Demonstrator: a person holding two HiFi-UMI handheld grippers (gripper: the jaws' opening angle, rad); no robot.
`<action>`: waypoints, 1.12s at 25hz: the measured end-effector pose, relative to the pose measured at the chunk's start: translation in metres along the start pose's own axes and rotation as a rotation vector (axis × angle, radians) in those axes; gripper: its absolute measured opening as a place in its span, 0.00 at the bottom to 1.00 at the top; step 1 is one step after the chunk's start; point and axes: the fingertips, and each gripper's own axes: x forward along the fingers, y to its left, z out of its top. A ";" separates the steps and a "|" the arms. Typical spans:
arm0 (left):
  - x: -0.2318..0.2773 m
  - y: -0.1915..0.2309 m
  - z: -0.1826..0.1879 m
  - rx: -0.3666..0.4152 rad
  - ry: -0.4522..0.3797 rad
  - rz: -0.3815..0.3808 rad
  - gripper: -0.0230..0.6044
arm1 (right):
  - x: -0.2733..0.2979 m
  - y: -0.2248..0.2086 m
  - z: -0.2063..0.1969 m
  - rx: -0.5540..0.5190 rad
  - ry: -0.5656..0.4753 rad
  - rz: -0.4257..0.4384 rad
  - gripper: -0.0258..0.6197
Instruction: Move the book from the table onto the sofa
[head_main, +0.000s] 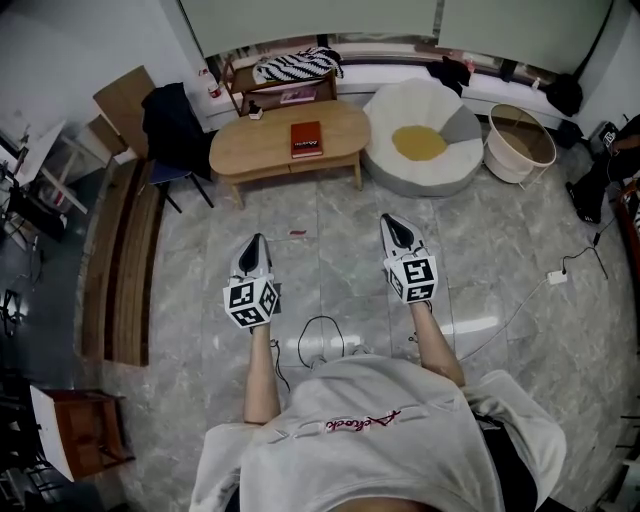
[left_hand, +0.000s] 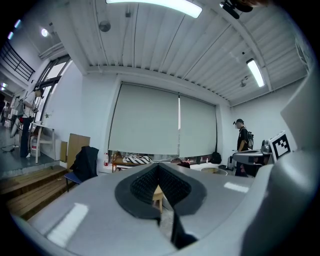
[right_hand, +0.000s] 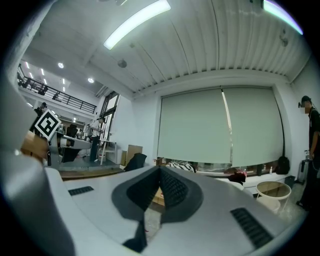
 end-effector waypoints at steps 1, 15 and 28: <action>0.001 -0.002 0.000 0.001 0.000 0.002 0.05 | 0.000 -0.003 -0.001 0.000 0.000 0.001 0.05; 0.005 -0.030 -0.013 -0.011 0.021 0.021 0.05 | 0.000 -0.019 -0.004 -0.018 0.004 0.039 0.05; 0.030 -0.022 -0.020 0.008 0.046 0.016 0.05 | 0.030 -0.027 -0.002 -0.041 -0.018 0.041 0.06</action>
